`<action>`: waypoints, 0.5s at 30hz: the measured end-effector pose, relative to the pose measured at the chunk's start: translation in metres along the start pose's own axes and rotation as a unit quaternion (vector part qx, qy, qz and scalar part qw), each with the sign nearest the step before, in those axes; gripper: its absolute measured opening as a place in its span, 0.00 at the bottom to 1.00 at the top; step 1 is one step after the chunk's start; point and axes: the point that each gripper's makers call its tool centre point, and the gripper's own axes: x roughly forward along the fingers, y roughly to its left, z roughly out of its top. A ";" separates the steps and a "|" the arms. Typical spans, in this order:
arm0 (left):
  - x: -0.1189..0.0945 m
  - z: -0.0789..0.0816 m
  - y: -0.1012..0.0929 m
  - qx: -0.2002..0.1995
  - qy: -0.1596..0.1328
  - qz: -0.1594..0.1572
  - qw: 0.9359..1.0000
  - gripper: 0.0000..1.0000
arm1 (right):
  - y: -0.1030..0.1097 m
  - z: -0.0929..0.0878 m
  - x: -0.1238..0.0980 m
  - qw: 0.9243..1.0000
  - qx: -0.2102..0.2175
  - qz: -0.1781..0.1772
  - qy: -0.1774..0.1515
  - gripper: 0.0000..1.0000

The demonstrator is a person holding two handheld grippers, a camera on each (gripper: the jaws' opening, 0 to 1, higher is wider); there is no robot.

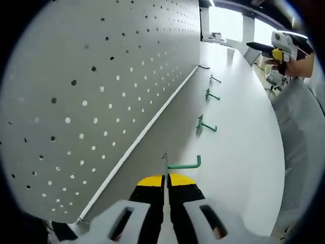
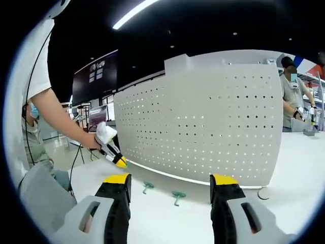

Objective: Insert the hook assembly into the mounting plate slot until the hook locks in place.

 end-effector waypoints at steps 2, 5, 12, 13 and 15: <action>-0.001 0.005 0.001 -0.008 -0.010 0.004 1.000 0.02 | 0.000 0.001 0.000 1.000 0.000 0.001 -0.001 0.60; -0.005 0.016 0.003 -0.023 -0.034 0.013 0.999 0.02 | 0.001 0.002 0.001 1.000 -0.001 0.002 -0.003 0.60; -0.013 0.033 0.001 -0.035 -0.069 0.024 0.997 0.02 | 0.004 0.008 0.004 1.000 -0.003 0.006 -0.009 0.60; -0.014 0.037 0.000 -0.038 -0.076 0.026 0.996 0.02 | 0.005 0.009 0.004 1.000 -0.004 0.007 -0.010 0.60; -0.018 0.043 -0.001 -0.042 -0.090 0.031 0.995 0.02 | 0.006 0.011 0.005 1.000 -0.004 0.008 -0.012 0.60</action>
